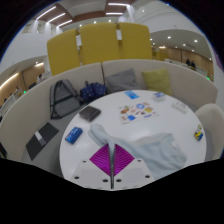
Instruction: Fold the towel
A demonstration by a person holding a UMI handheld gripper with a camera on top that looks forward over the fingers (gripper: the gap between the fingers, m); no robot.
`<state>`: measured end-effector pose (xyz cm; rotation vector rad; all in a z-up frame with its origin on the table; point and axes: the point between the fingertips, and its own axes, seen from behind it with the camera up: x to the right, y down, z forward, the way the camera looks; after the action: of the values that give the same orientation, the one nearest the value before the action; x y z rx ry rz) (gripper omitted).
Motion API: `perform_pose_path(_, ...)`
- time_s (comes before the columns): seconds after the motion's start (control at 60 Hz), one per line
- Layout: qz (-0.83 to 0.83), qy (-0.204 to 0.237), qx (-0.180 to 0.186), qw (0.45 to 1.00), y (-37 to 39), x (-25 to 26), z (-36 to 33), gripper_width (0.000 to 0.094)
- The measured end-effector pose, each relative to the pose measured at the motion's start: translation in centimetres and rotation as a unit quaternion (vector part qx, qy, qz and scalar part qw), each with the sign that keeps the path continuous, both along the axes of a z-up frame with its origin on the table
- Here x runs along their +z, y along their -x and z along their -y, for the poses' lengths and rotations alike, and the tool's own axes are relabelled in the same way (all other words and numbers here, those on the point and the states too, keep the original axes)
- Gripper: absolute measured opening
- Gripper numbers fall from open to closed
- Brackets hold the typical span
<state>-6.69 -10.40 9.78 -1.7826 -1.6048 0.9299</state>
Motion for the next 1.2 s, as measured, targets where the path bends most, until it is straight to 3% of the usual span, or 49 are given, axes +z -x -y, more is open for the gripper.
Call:
perform_pose_path(0.15,-0.013,-0.033,-0.029,0.999,0.7,2.5,-9.6,0.0028)
perform_pose_path(0.35,0.035,-0.099,-0.051,0.993,1.0,-4.3,-21.1,0.0049)
perform_pose_path(0.367,0.041,-0.102,-0.048,0.993,0.7,-5.0,-21.7,0.0098)
perform_pose_path(0.483,0.080,-0.125,-0.048,0.988,-0.8,-8.0,-25.5,0.0902)
perform_pose_path(0.533,0.076,-0.129,-0.048,0.988,-1.4,-7.1,-26.5,0.0826)
perform_pose_path(0.617,0.066,-0.118,-0.034,0.990,-3.6,-3.5,-26.6,0.0872)
perform_pose_path(0.867,0.078,-0.083,0.011,0.993,-18.1,9.2,-24.4,0.0868)
perform_pose_path(1.017,0.094,-0.076,0.012,0.993,-25.8,13.9,-24.3,0.0866)
perform_pose_path(1.2,0.068,-0.087,0.007,0.994,-29.6,17.2,-25.7,0.0863)
